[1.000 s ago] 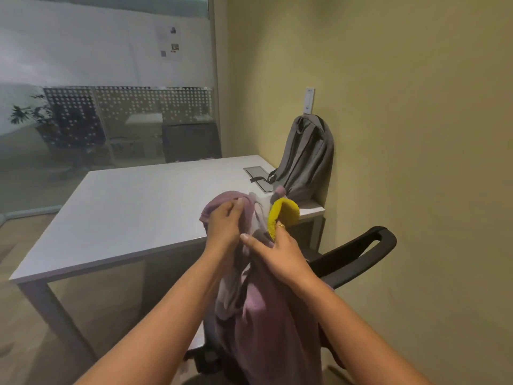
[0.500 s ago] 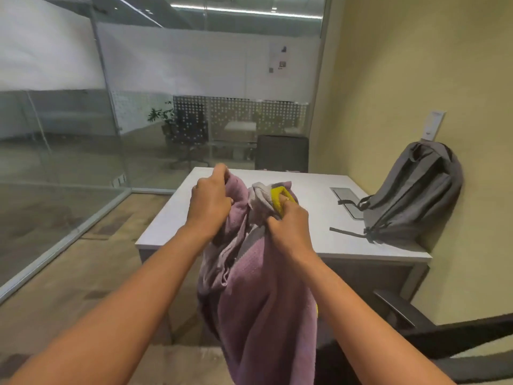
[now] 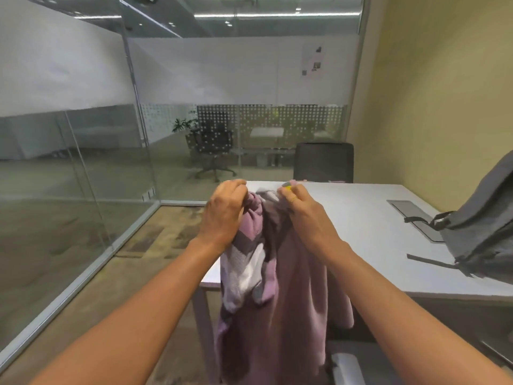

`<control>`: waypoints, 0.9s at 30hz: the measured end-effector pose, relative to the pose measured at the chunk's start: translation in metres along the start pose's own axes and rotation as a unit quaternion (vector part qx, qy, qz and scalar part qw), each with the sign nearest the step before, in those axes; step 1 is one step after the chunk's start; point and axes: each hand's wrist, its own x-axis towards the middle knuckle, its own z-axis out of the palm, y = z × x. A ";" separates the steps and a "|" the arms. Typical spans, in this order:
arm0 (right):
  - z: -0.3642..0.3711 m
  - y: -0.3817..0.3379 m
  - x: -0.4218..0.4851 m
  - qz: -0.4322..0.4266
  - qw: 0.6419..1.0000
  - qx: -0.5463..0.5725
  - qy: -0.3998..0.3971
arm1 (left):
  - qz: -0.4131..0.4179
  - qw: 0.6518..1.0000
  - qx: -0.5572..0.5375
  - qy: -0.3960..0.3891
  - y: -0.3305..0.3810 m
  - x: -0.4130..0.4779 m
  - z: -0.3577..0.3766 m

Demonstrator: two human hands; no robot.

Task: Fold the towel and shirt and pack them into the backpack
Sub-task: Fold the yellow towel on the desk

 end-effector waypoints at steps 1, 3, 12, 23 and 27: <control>0.009 0.005 0.009 -0.014 0.999 -0.036 0.002 | -0.012 1.000 -0.017 -0.014 -0.013 0.005 0.005; 0.021 0.011 0.025 -0.011 0.998 -0.064 0.009 | -0.044 0.998 -0.042 -0.030 -0.035 0.016 0.014; 0.053 0.063 0.093 0.029 0.991 -0.128 0.015 | -0.069 0.992 -0.101 -0.037 -0.080 0.090 0.074; 0.090 0.200 0.194 0.091 0.985 -0.139 0.052 | -0.117 0.984 -0.130 -0.018 -0.113 0.205 0.217; 0.116 0.273 0.218 0.125 0.984 -0.113 0.055 | -0.164 0.972 -0.167 -0.010 -0.132 0.233 0.286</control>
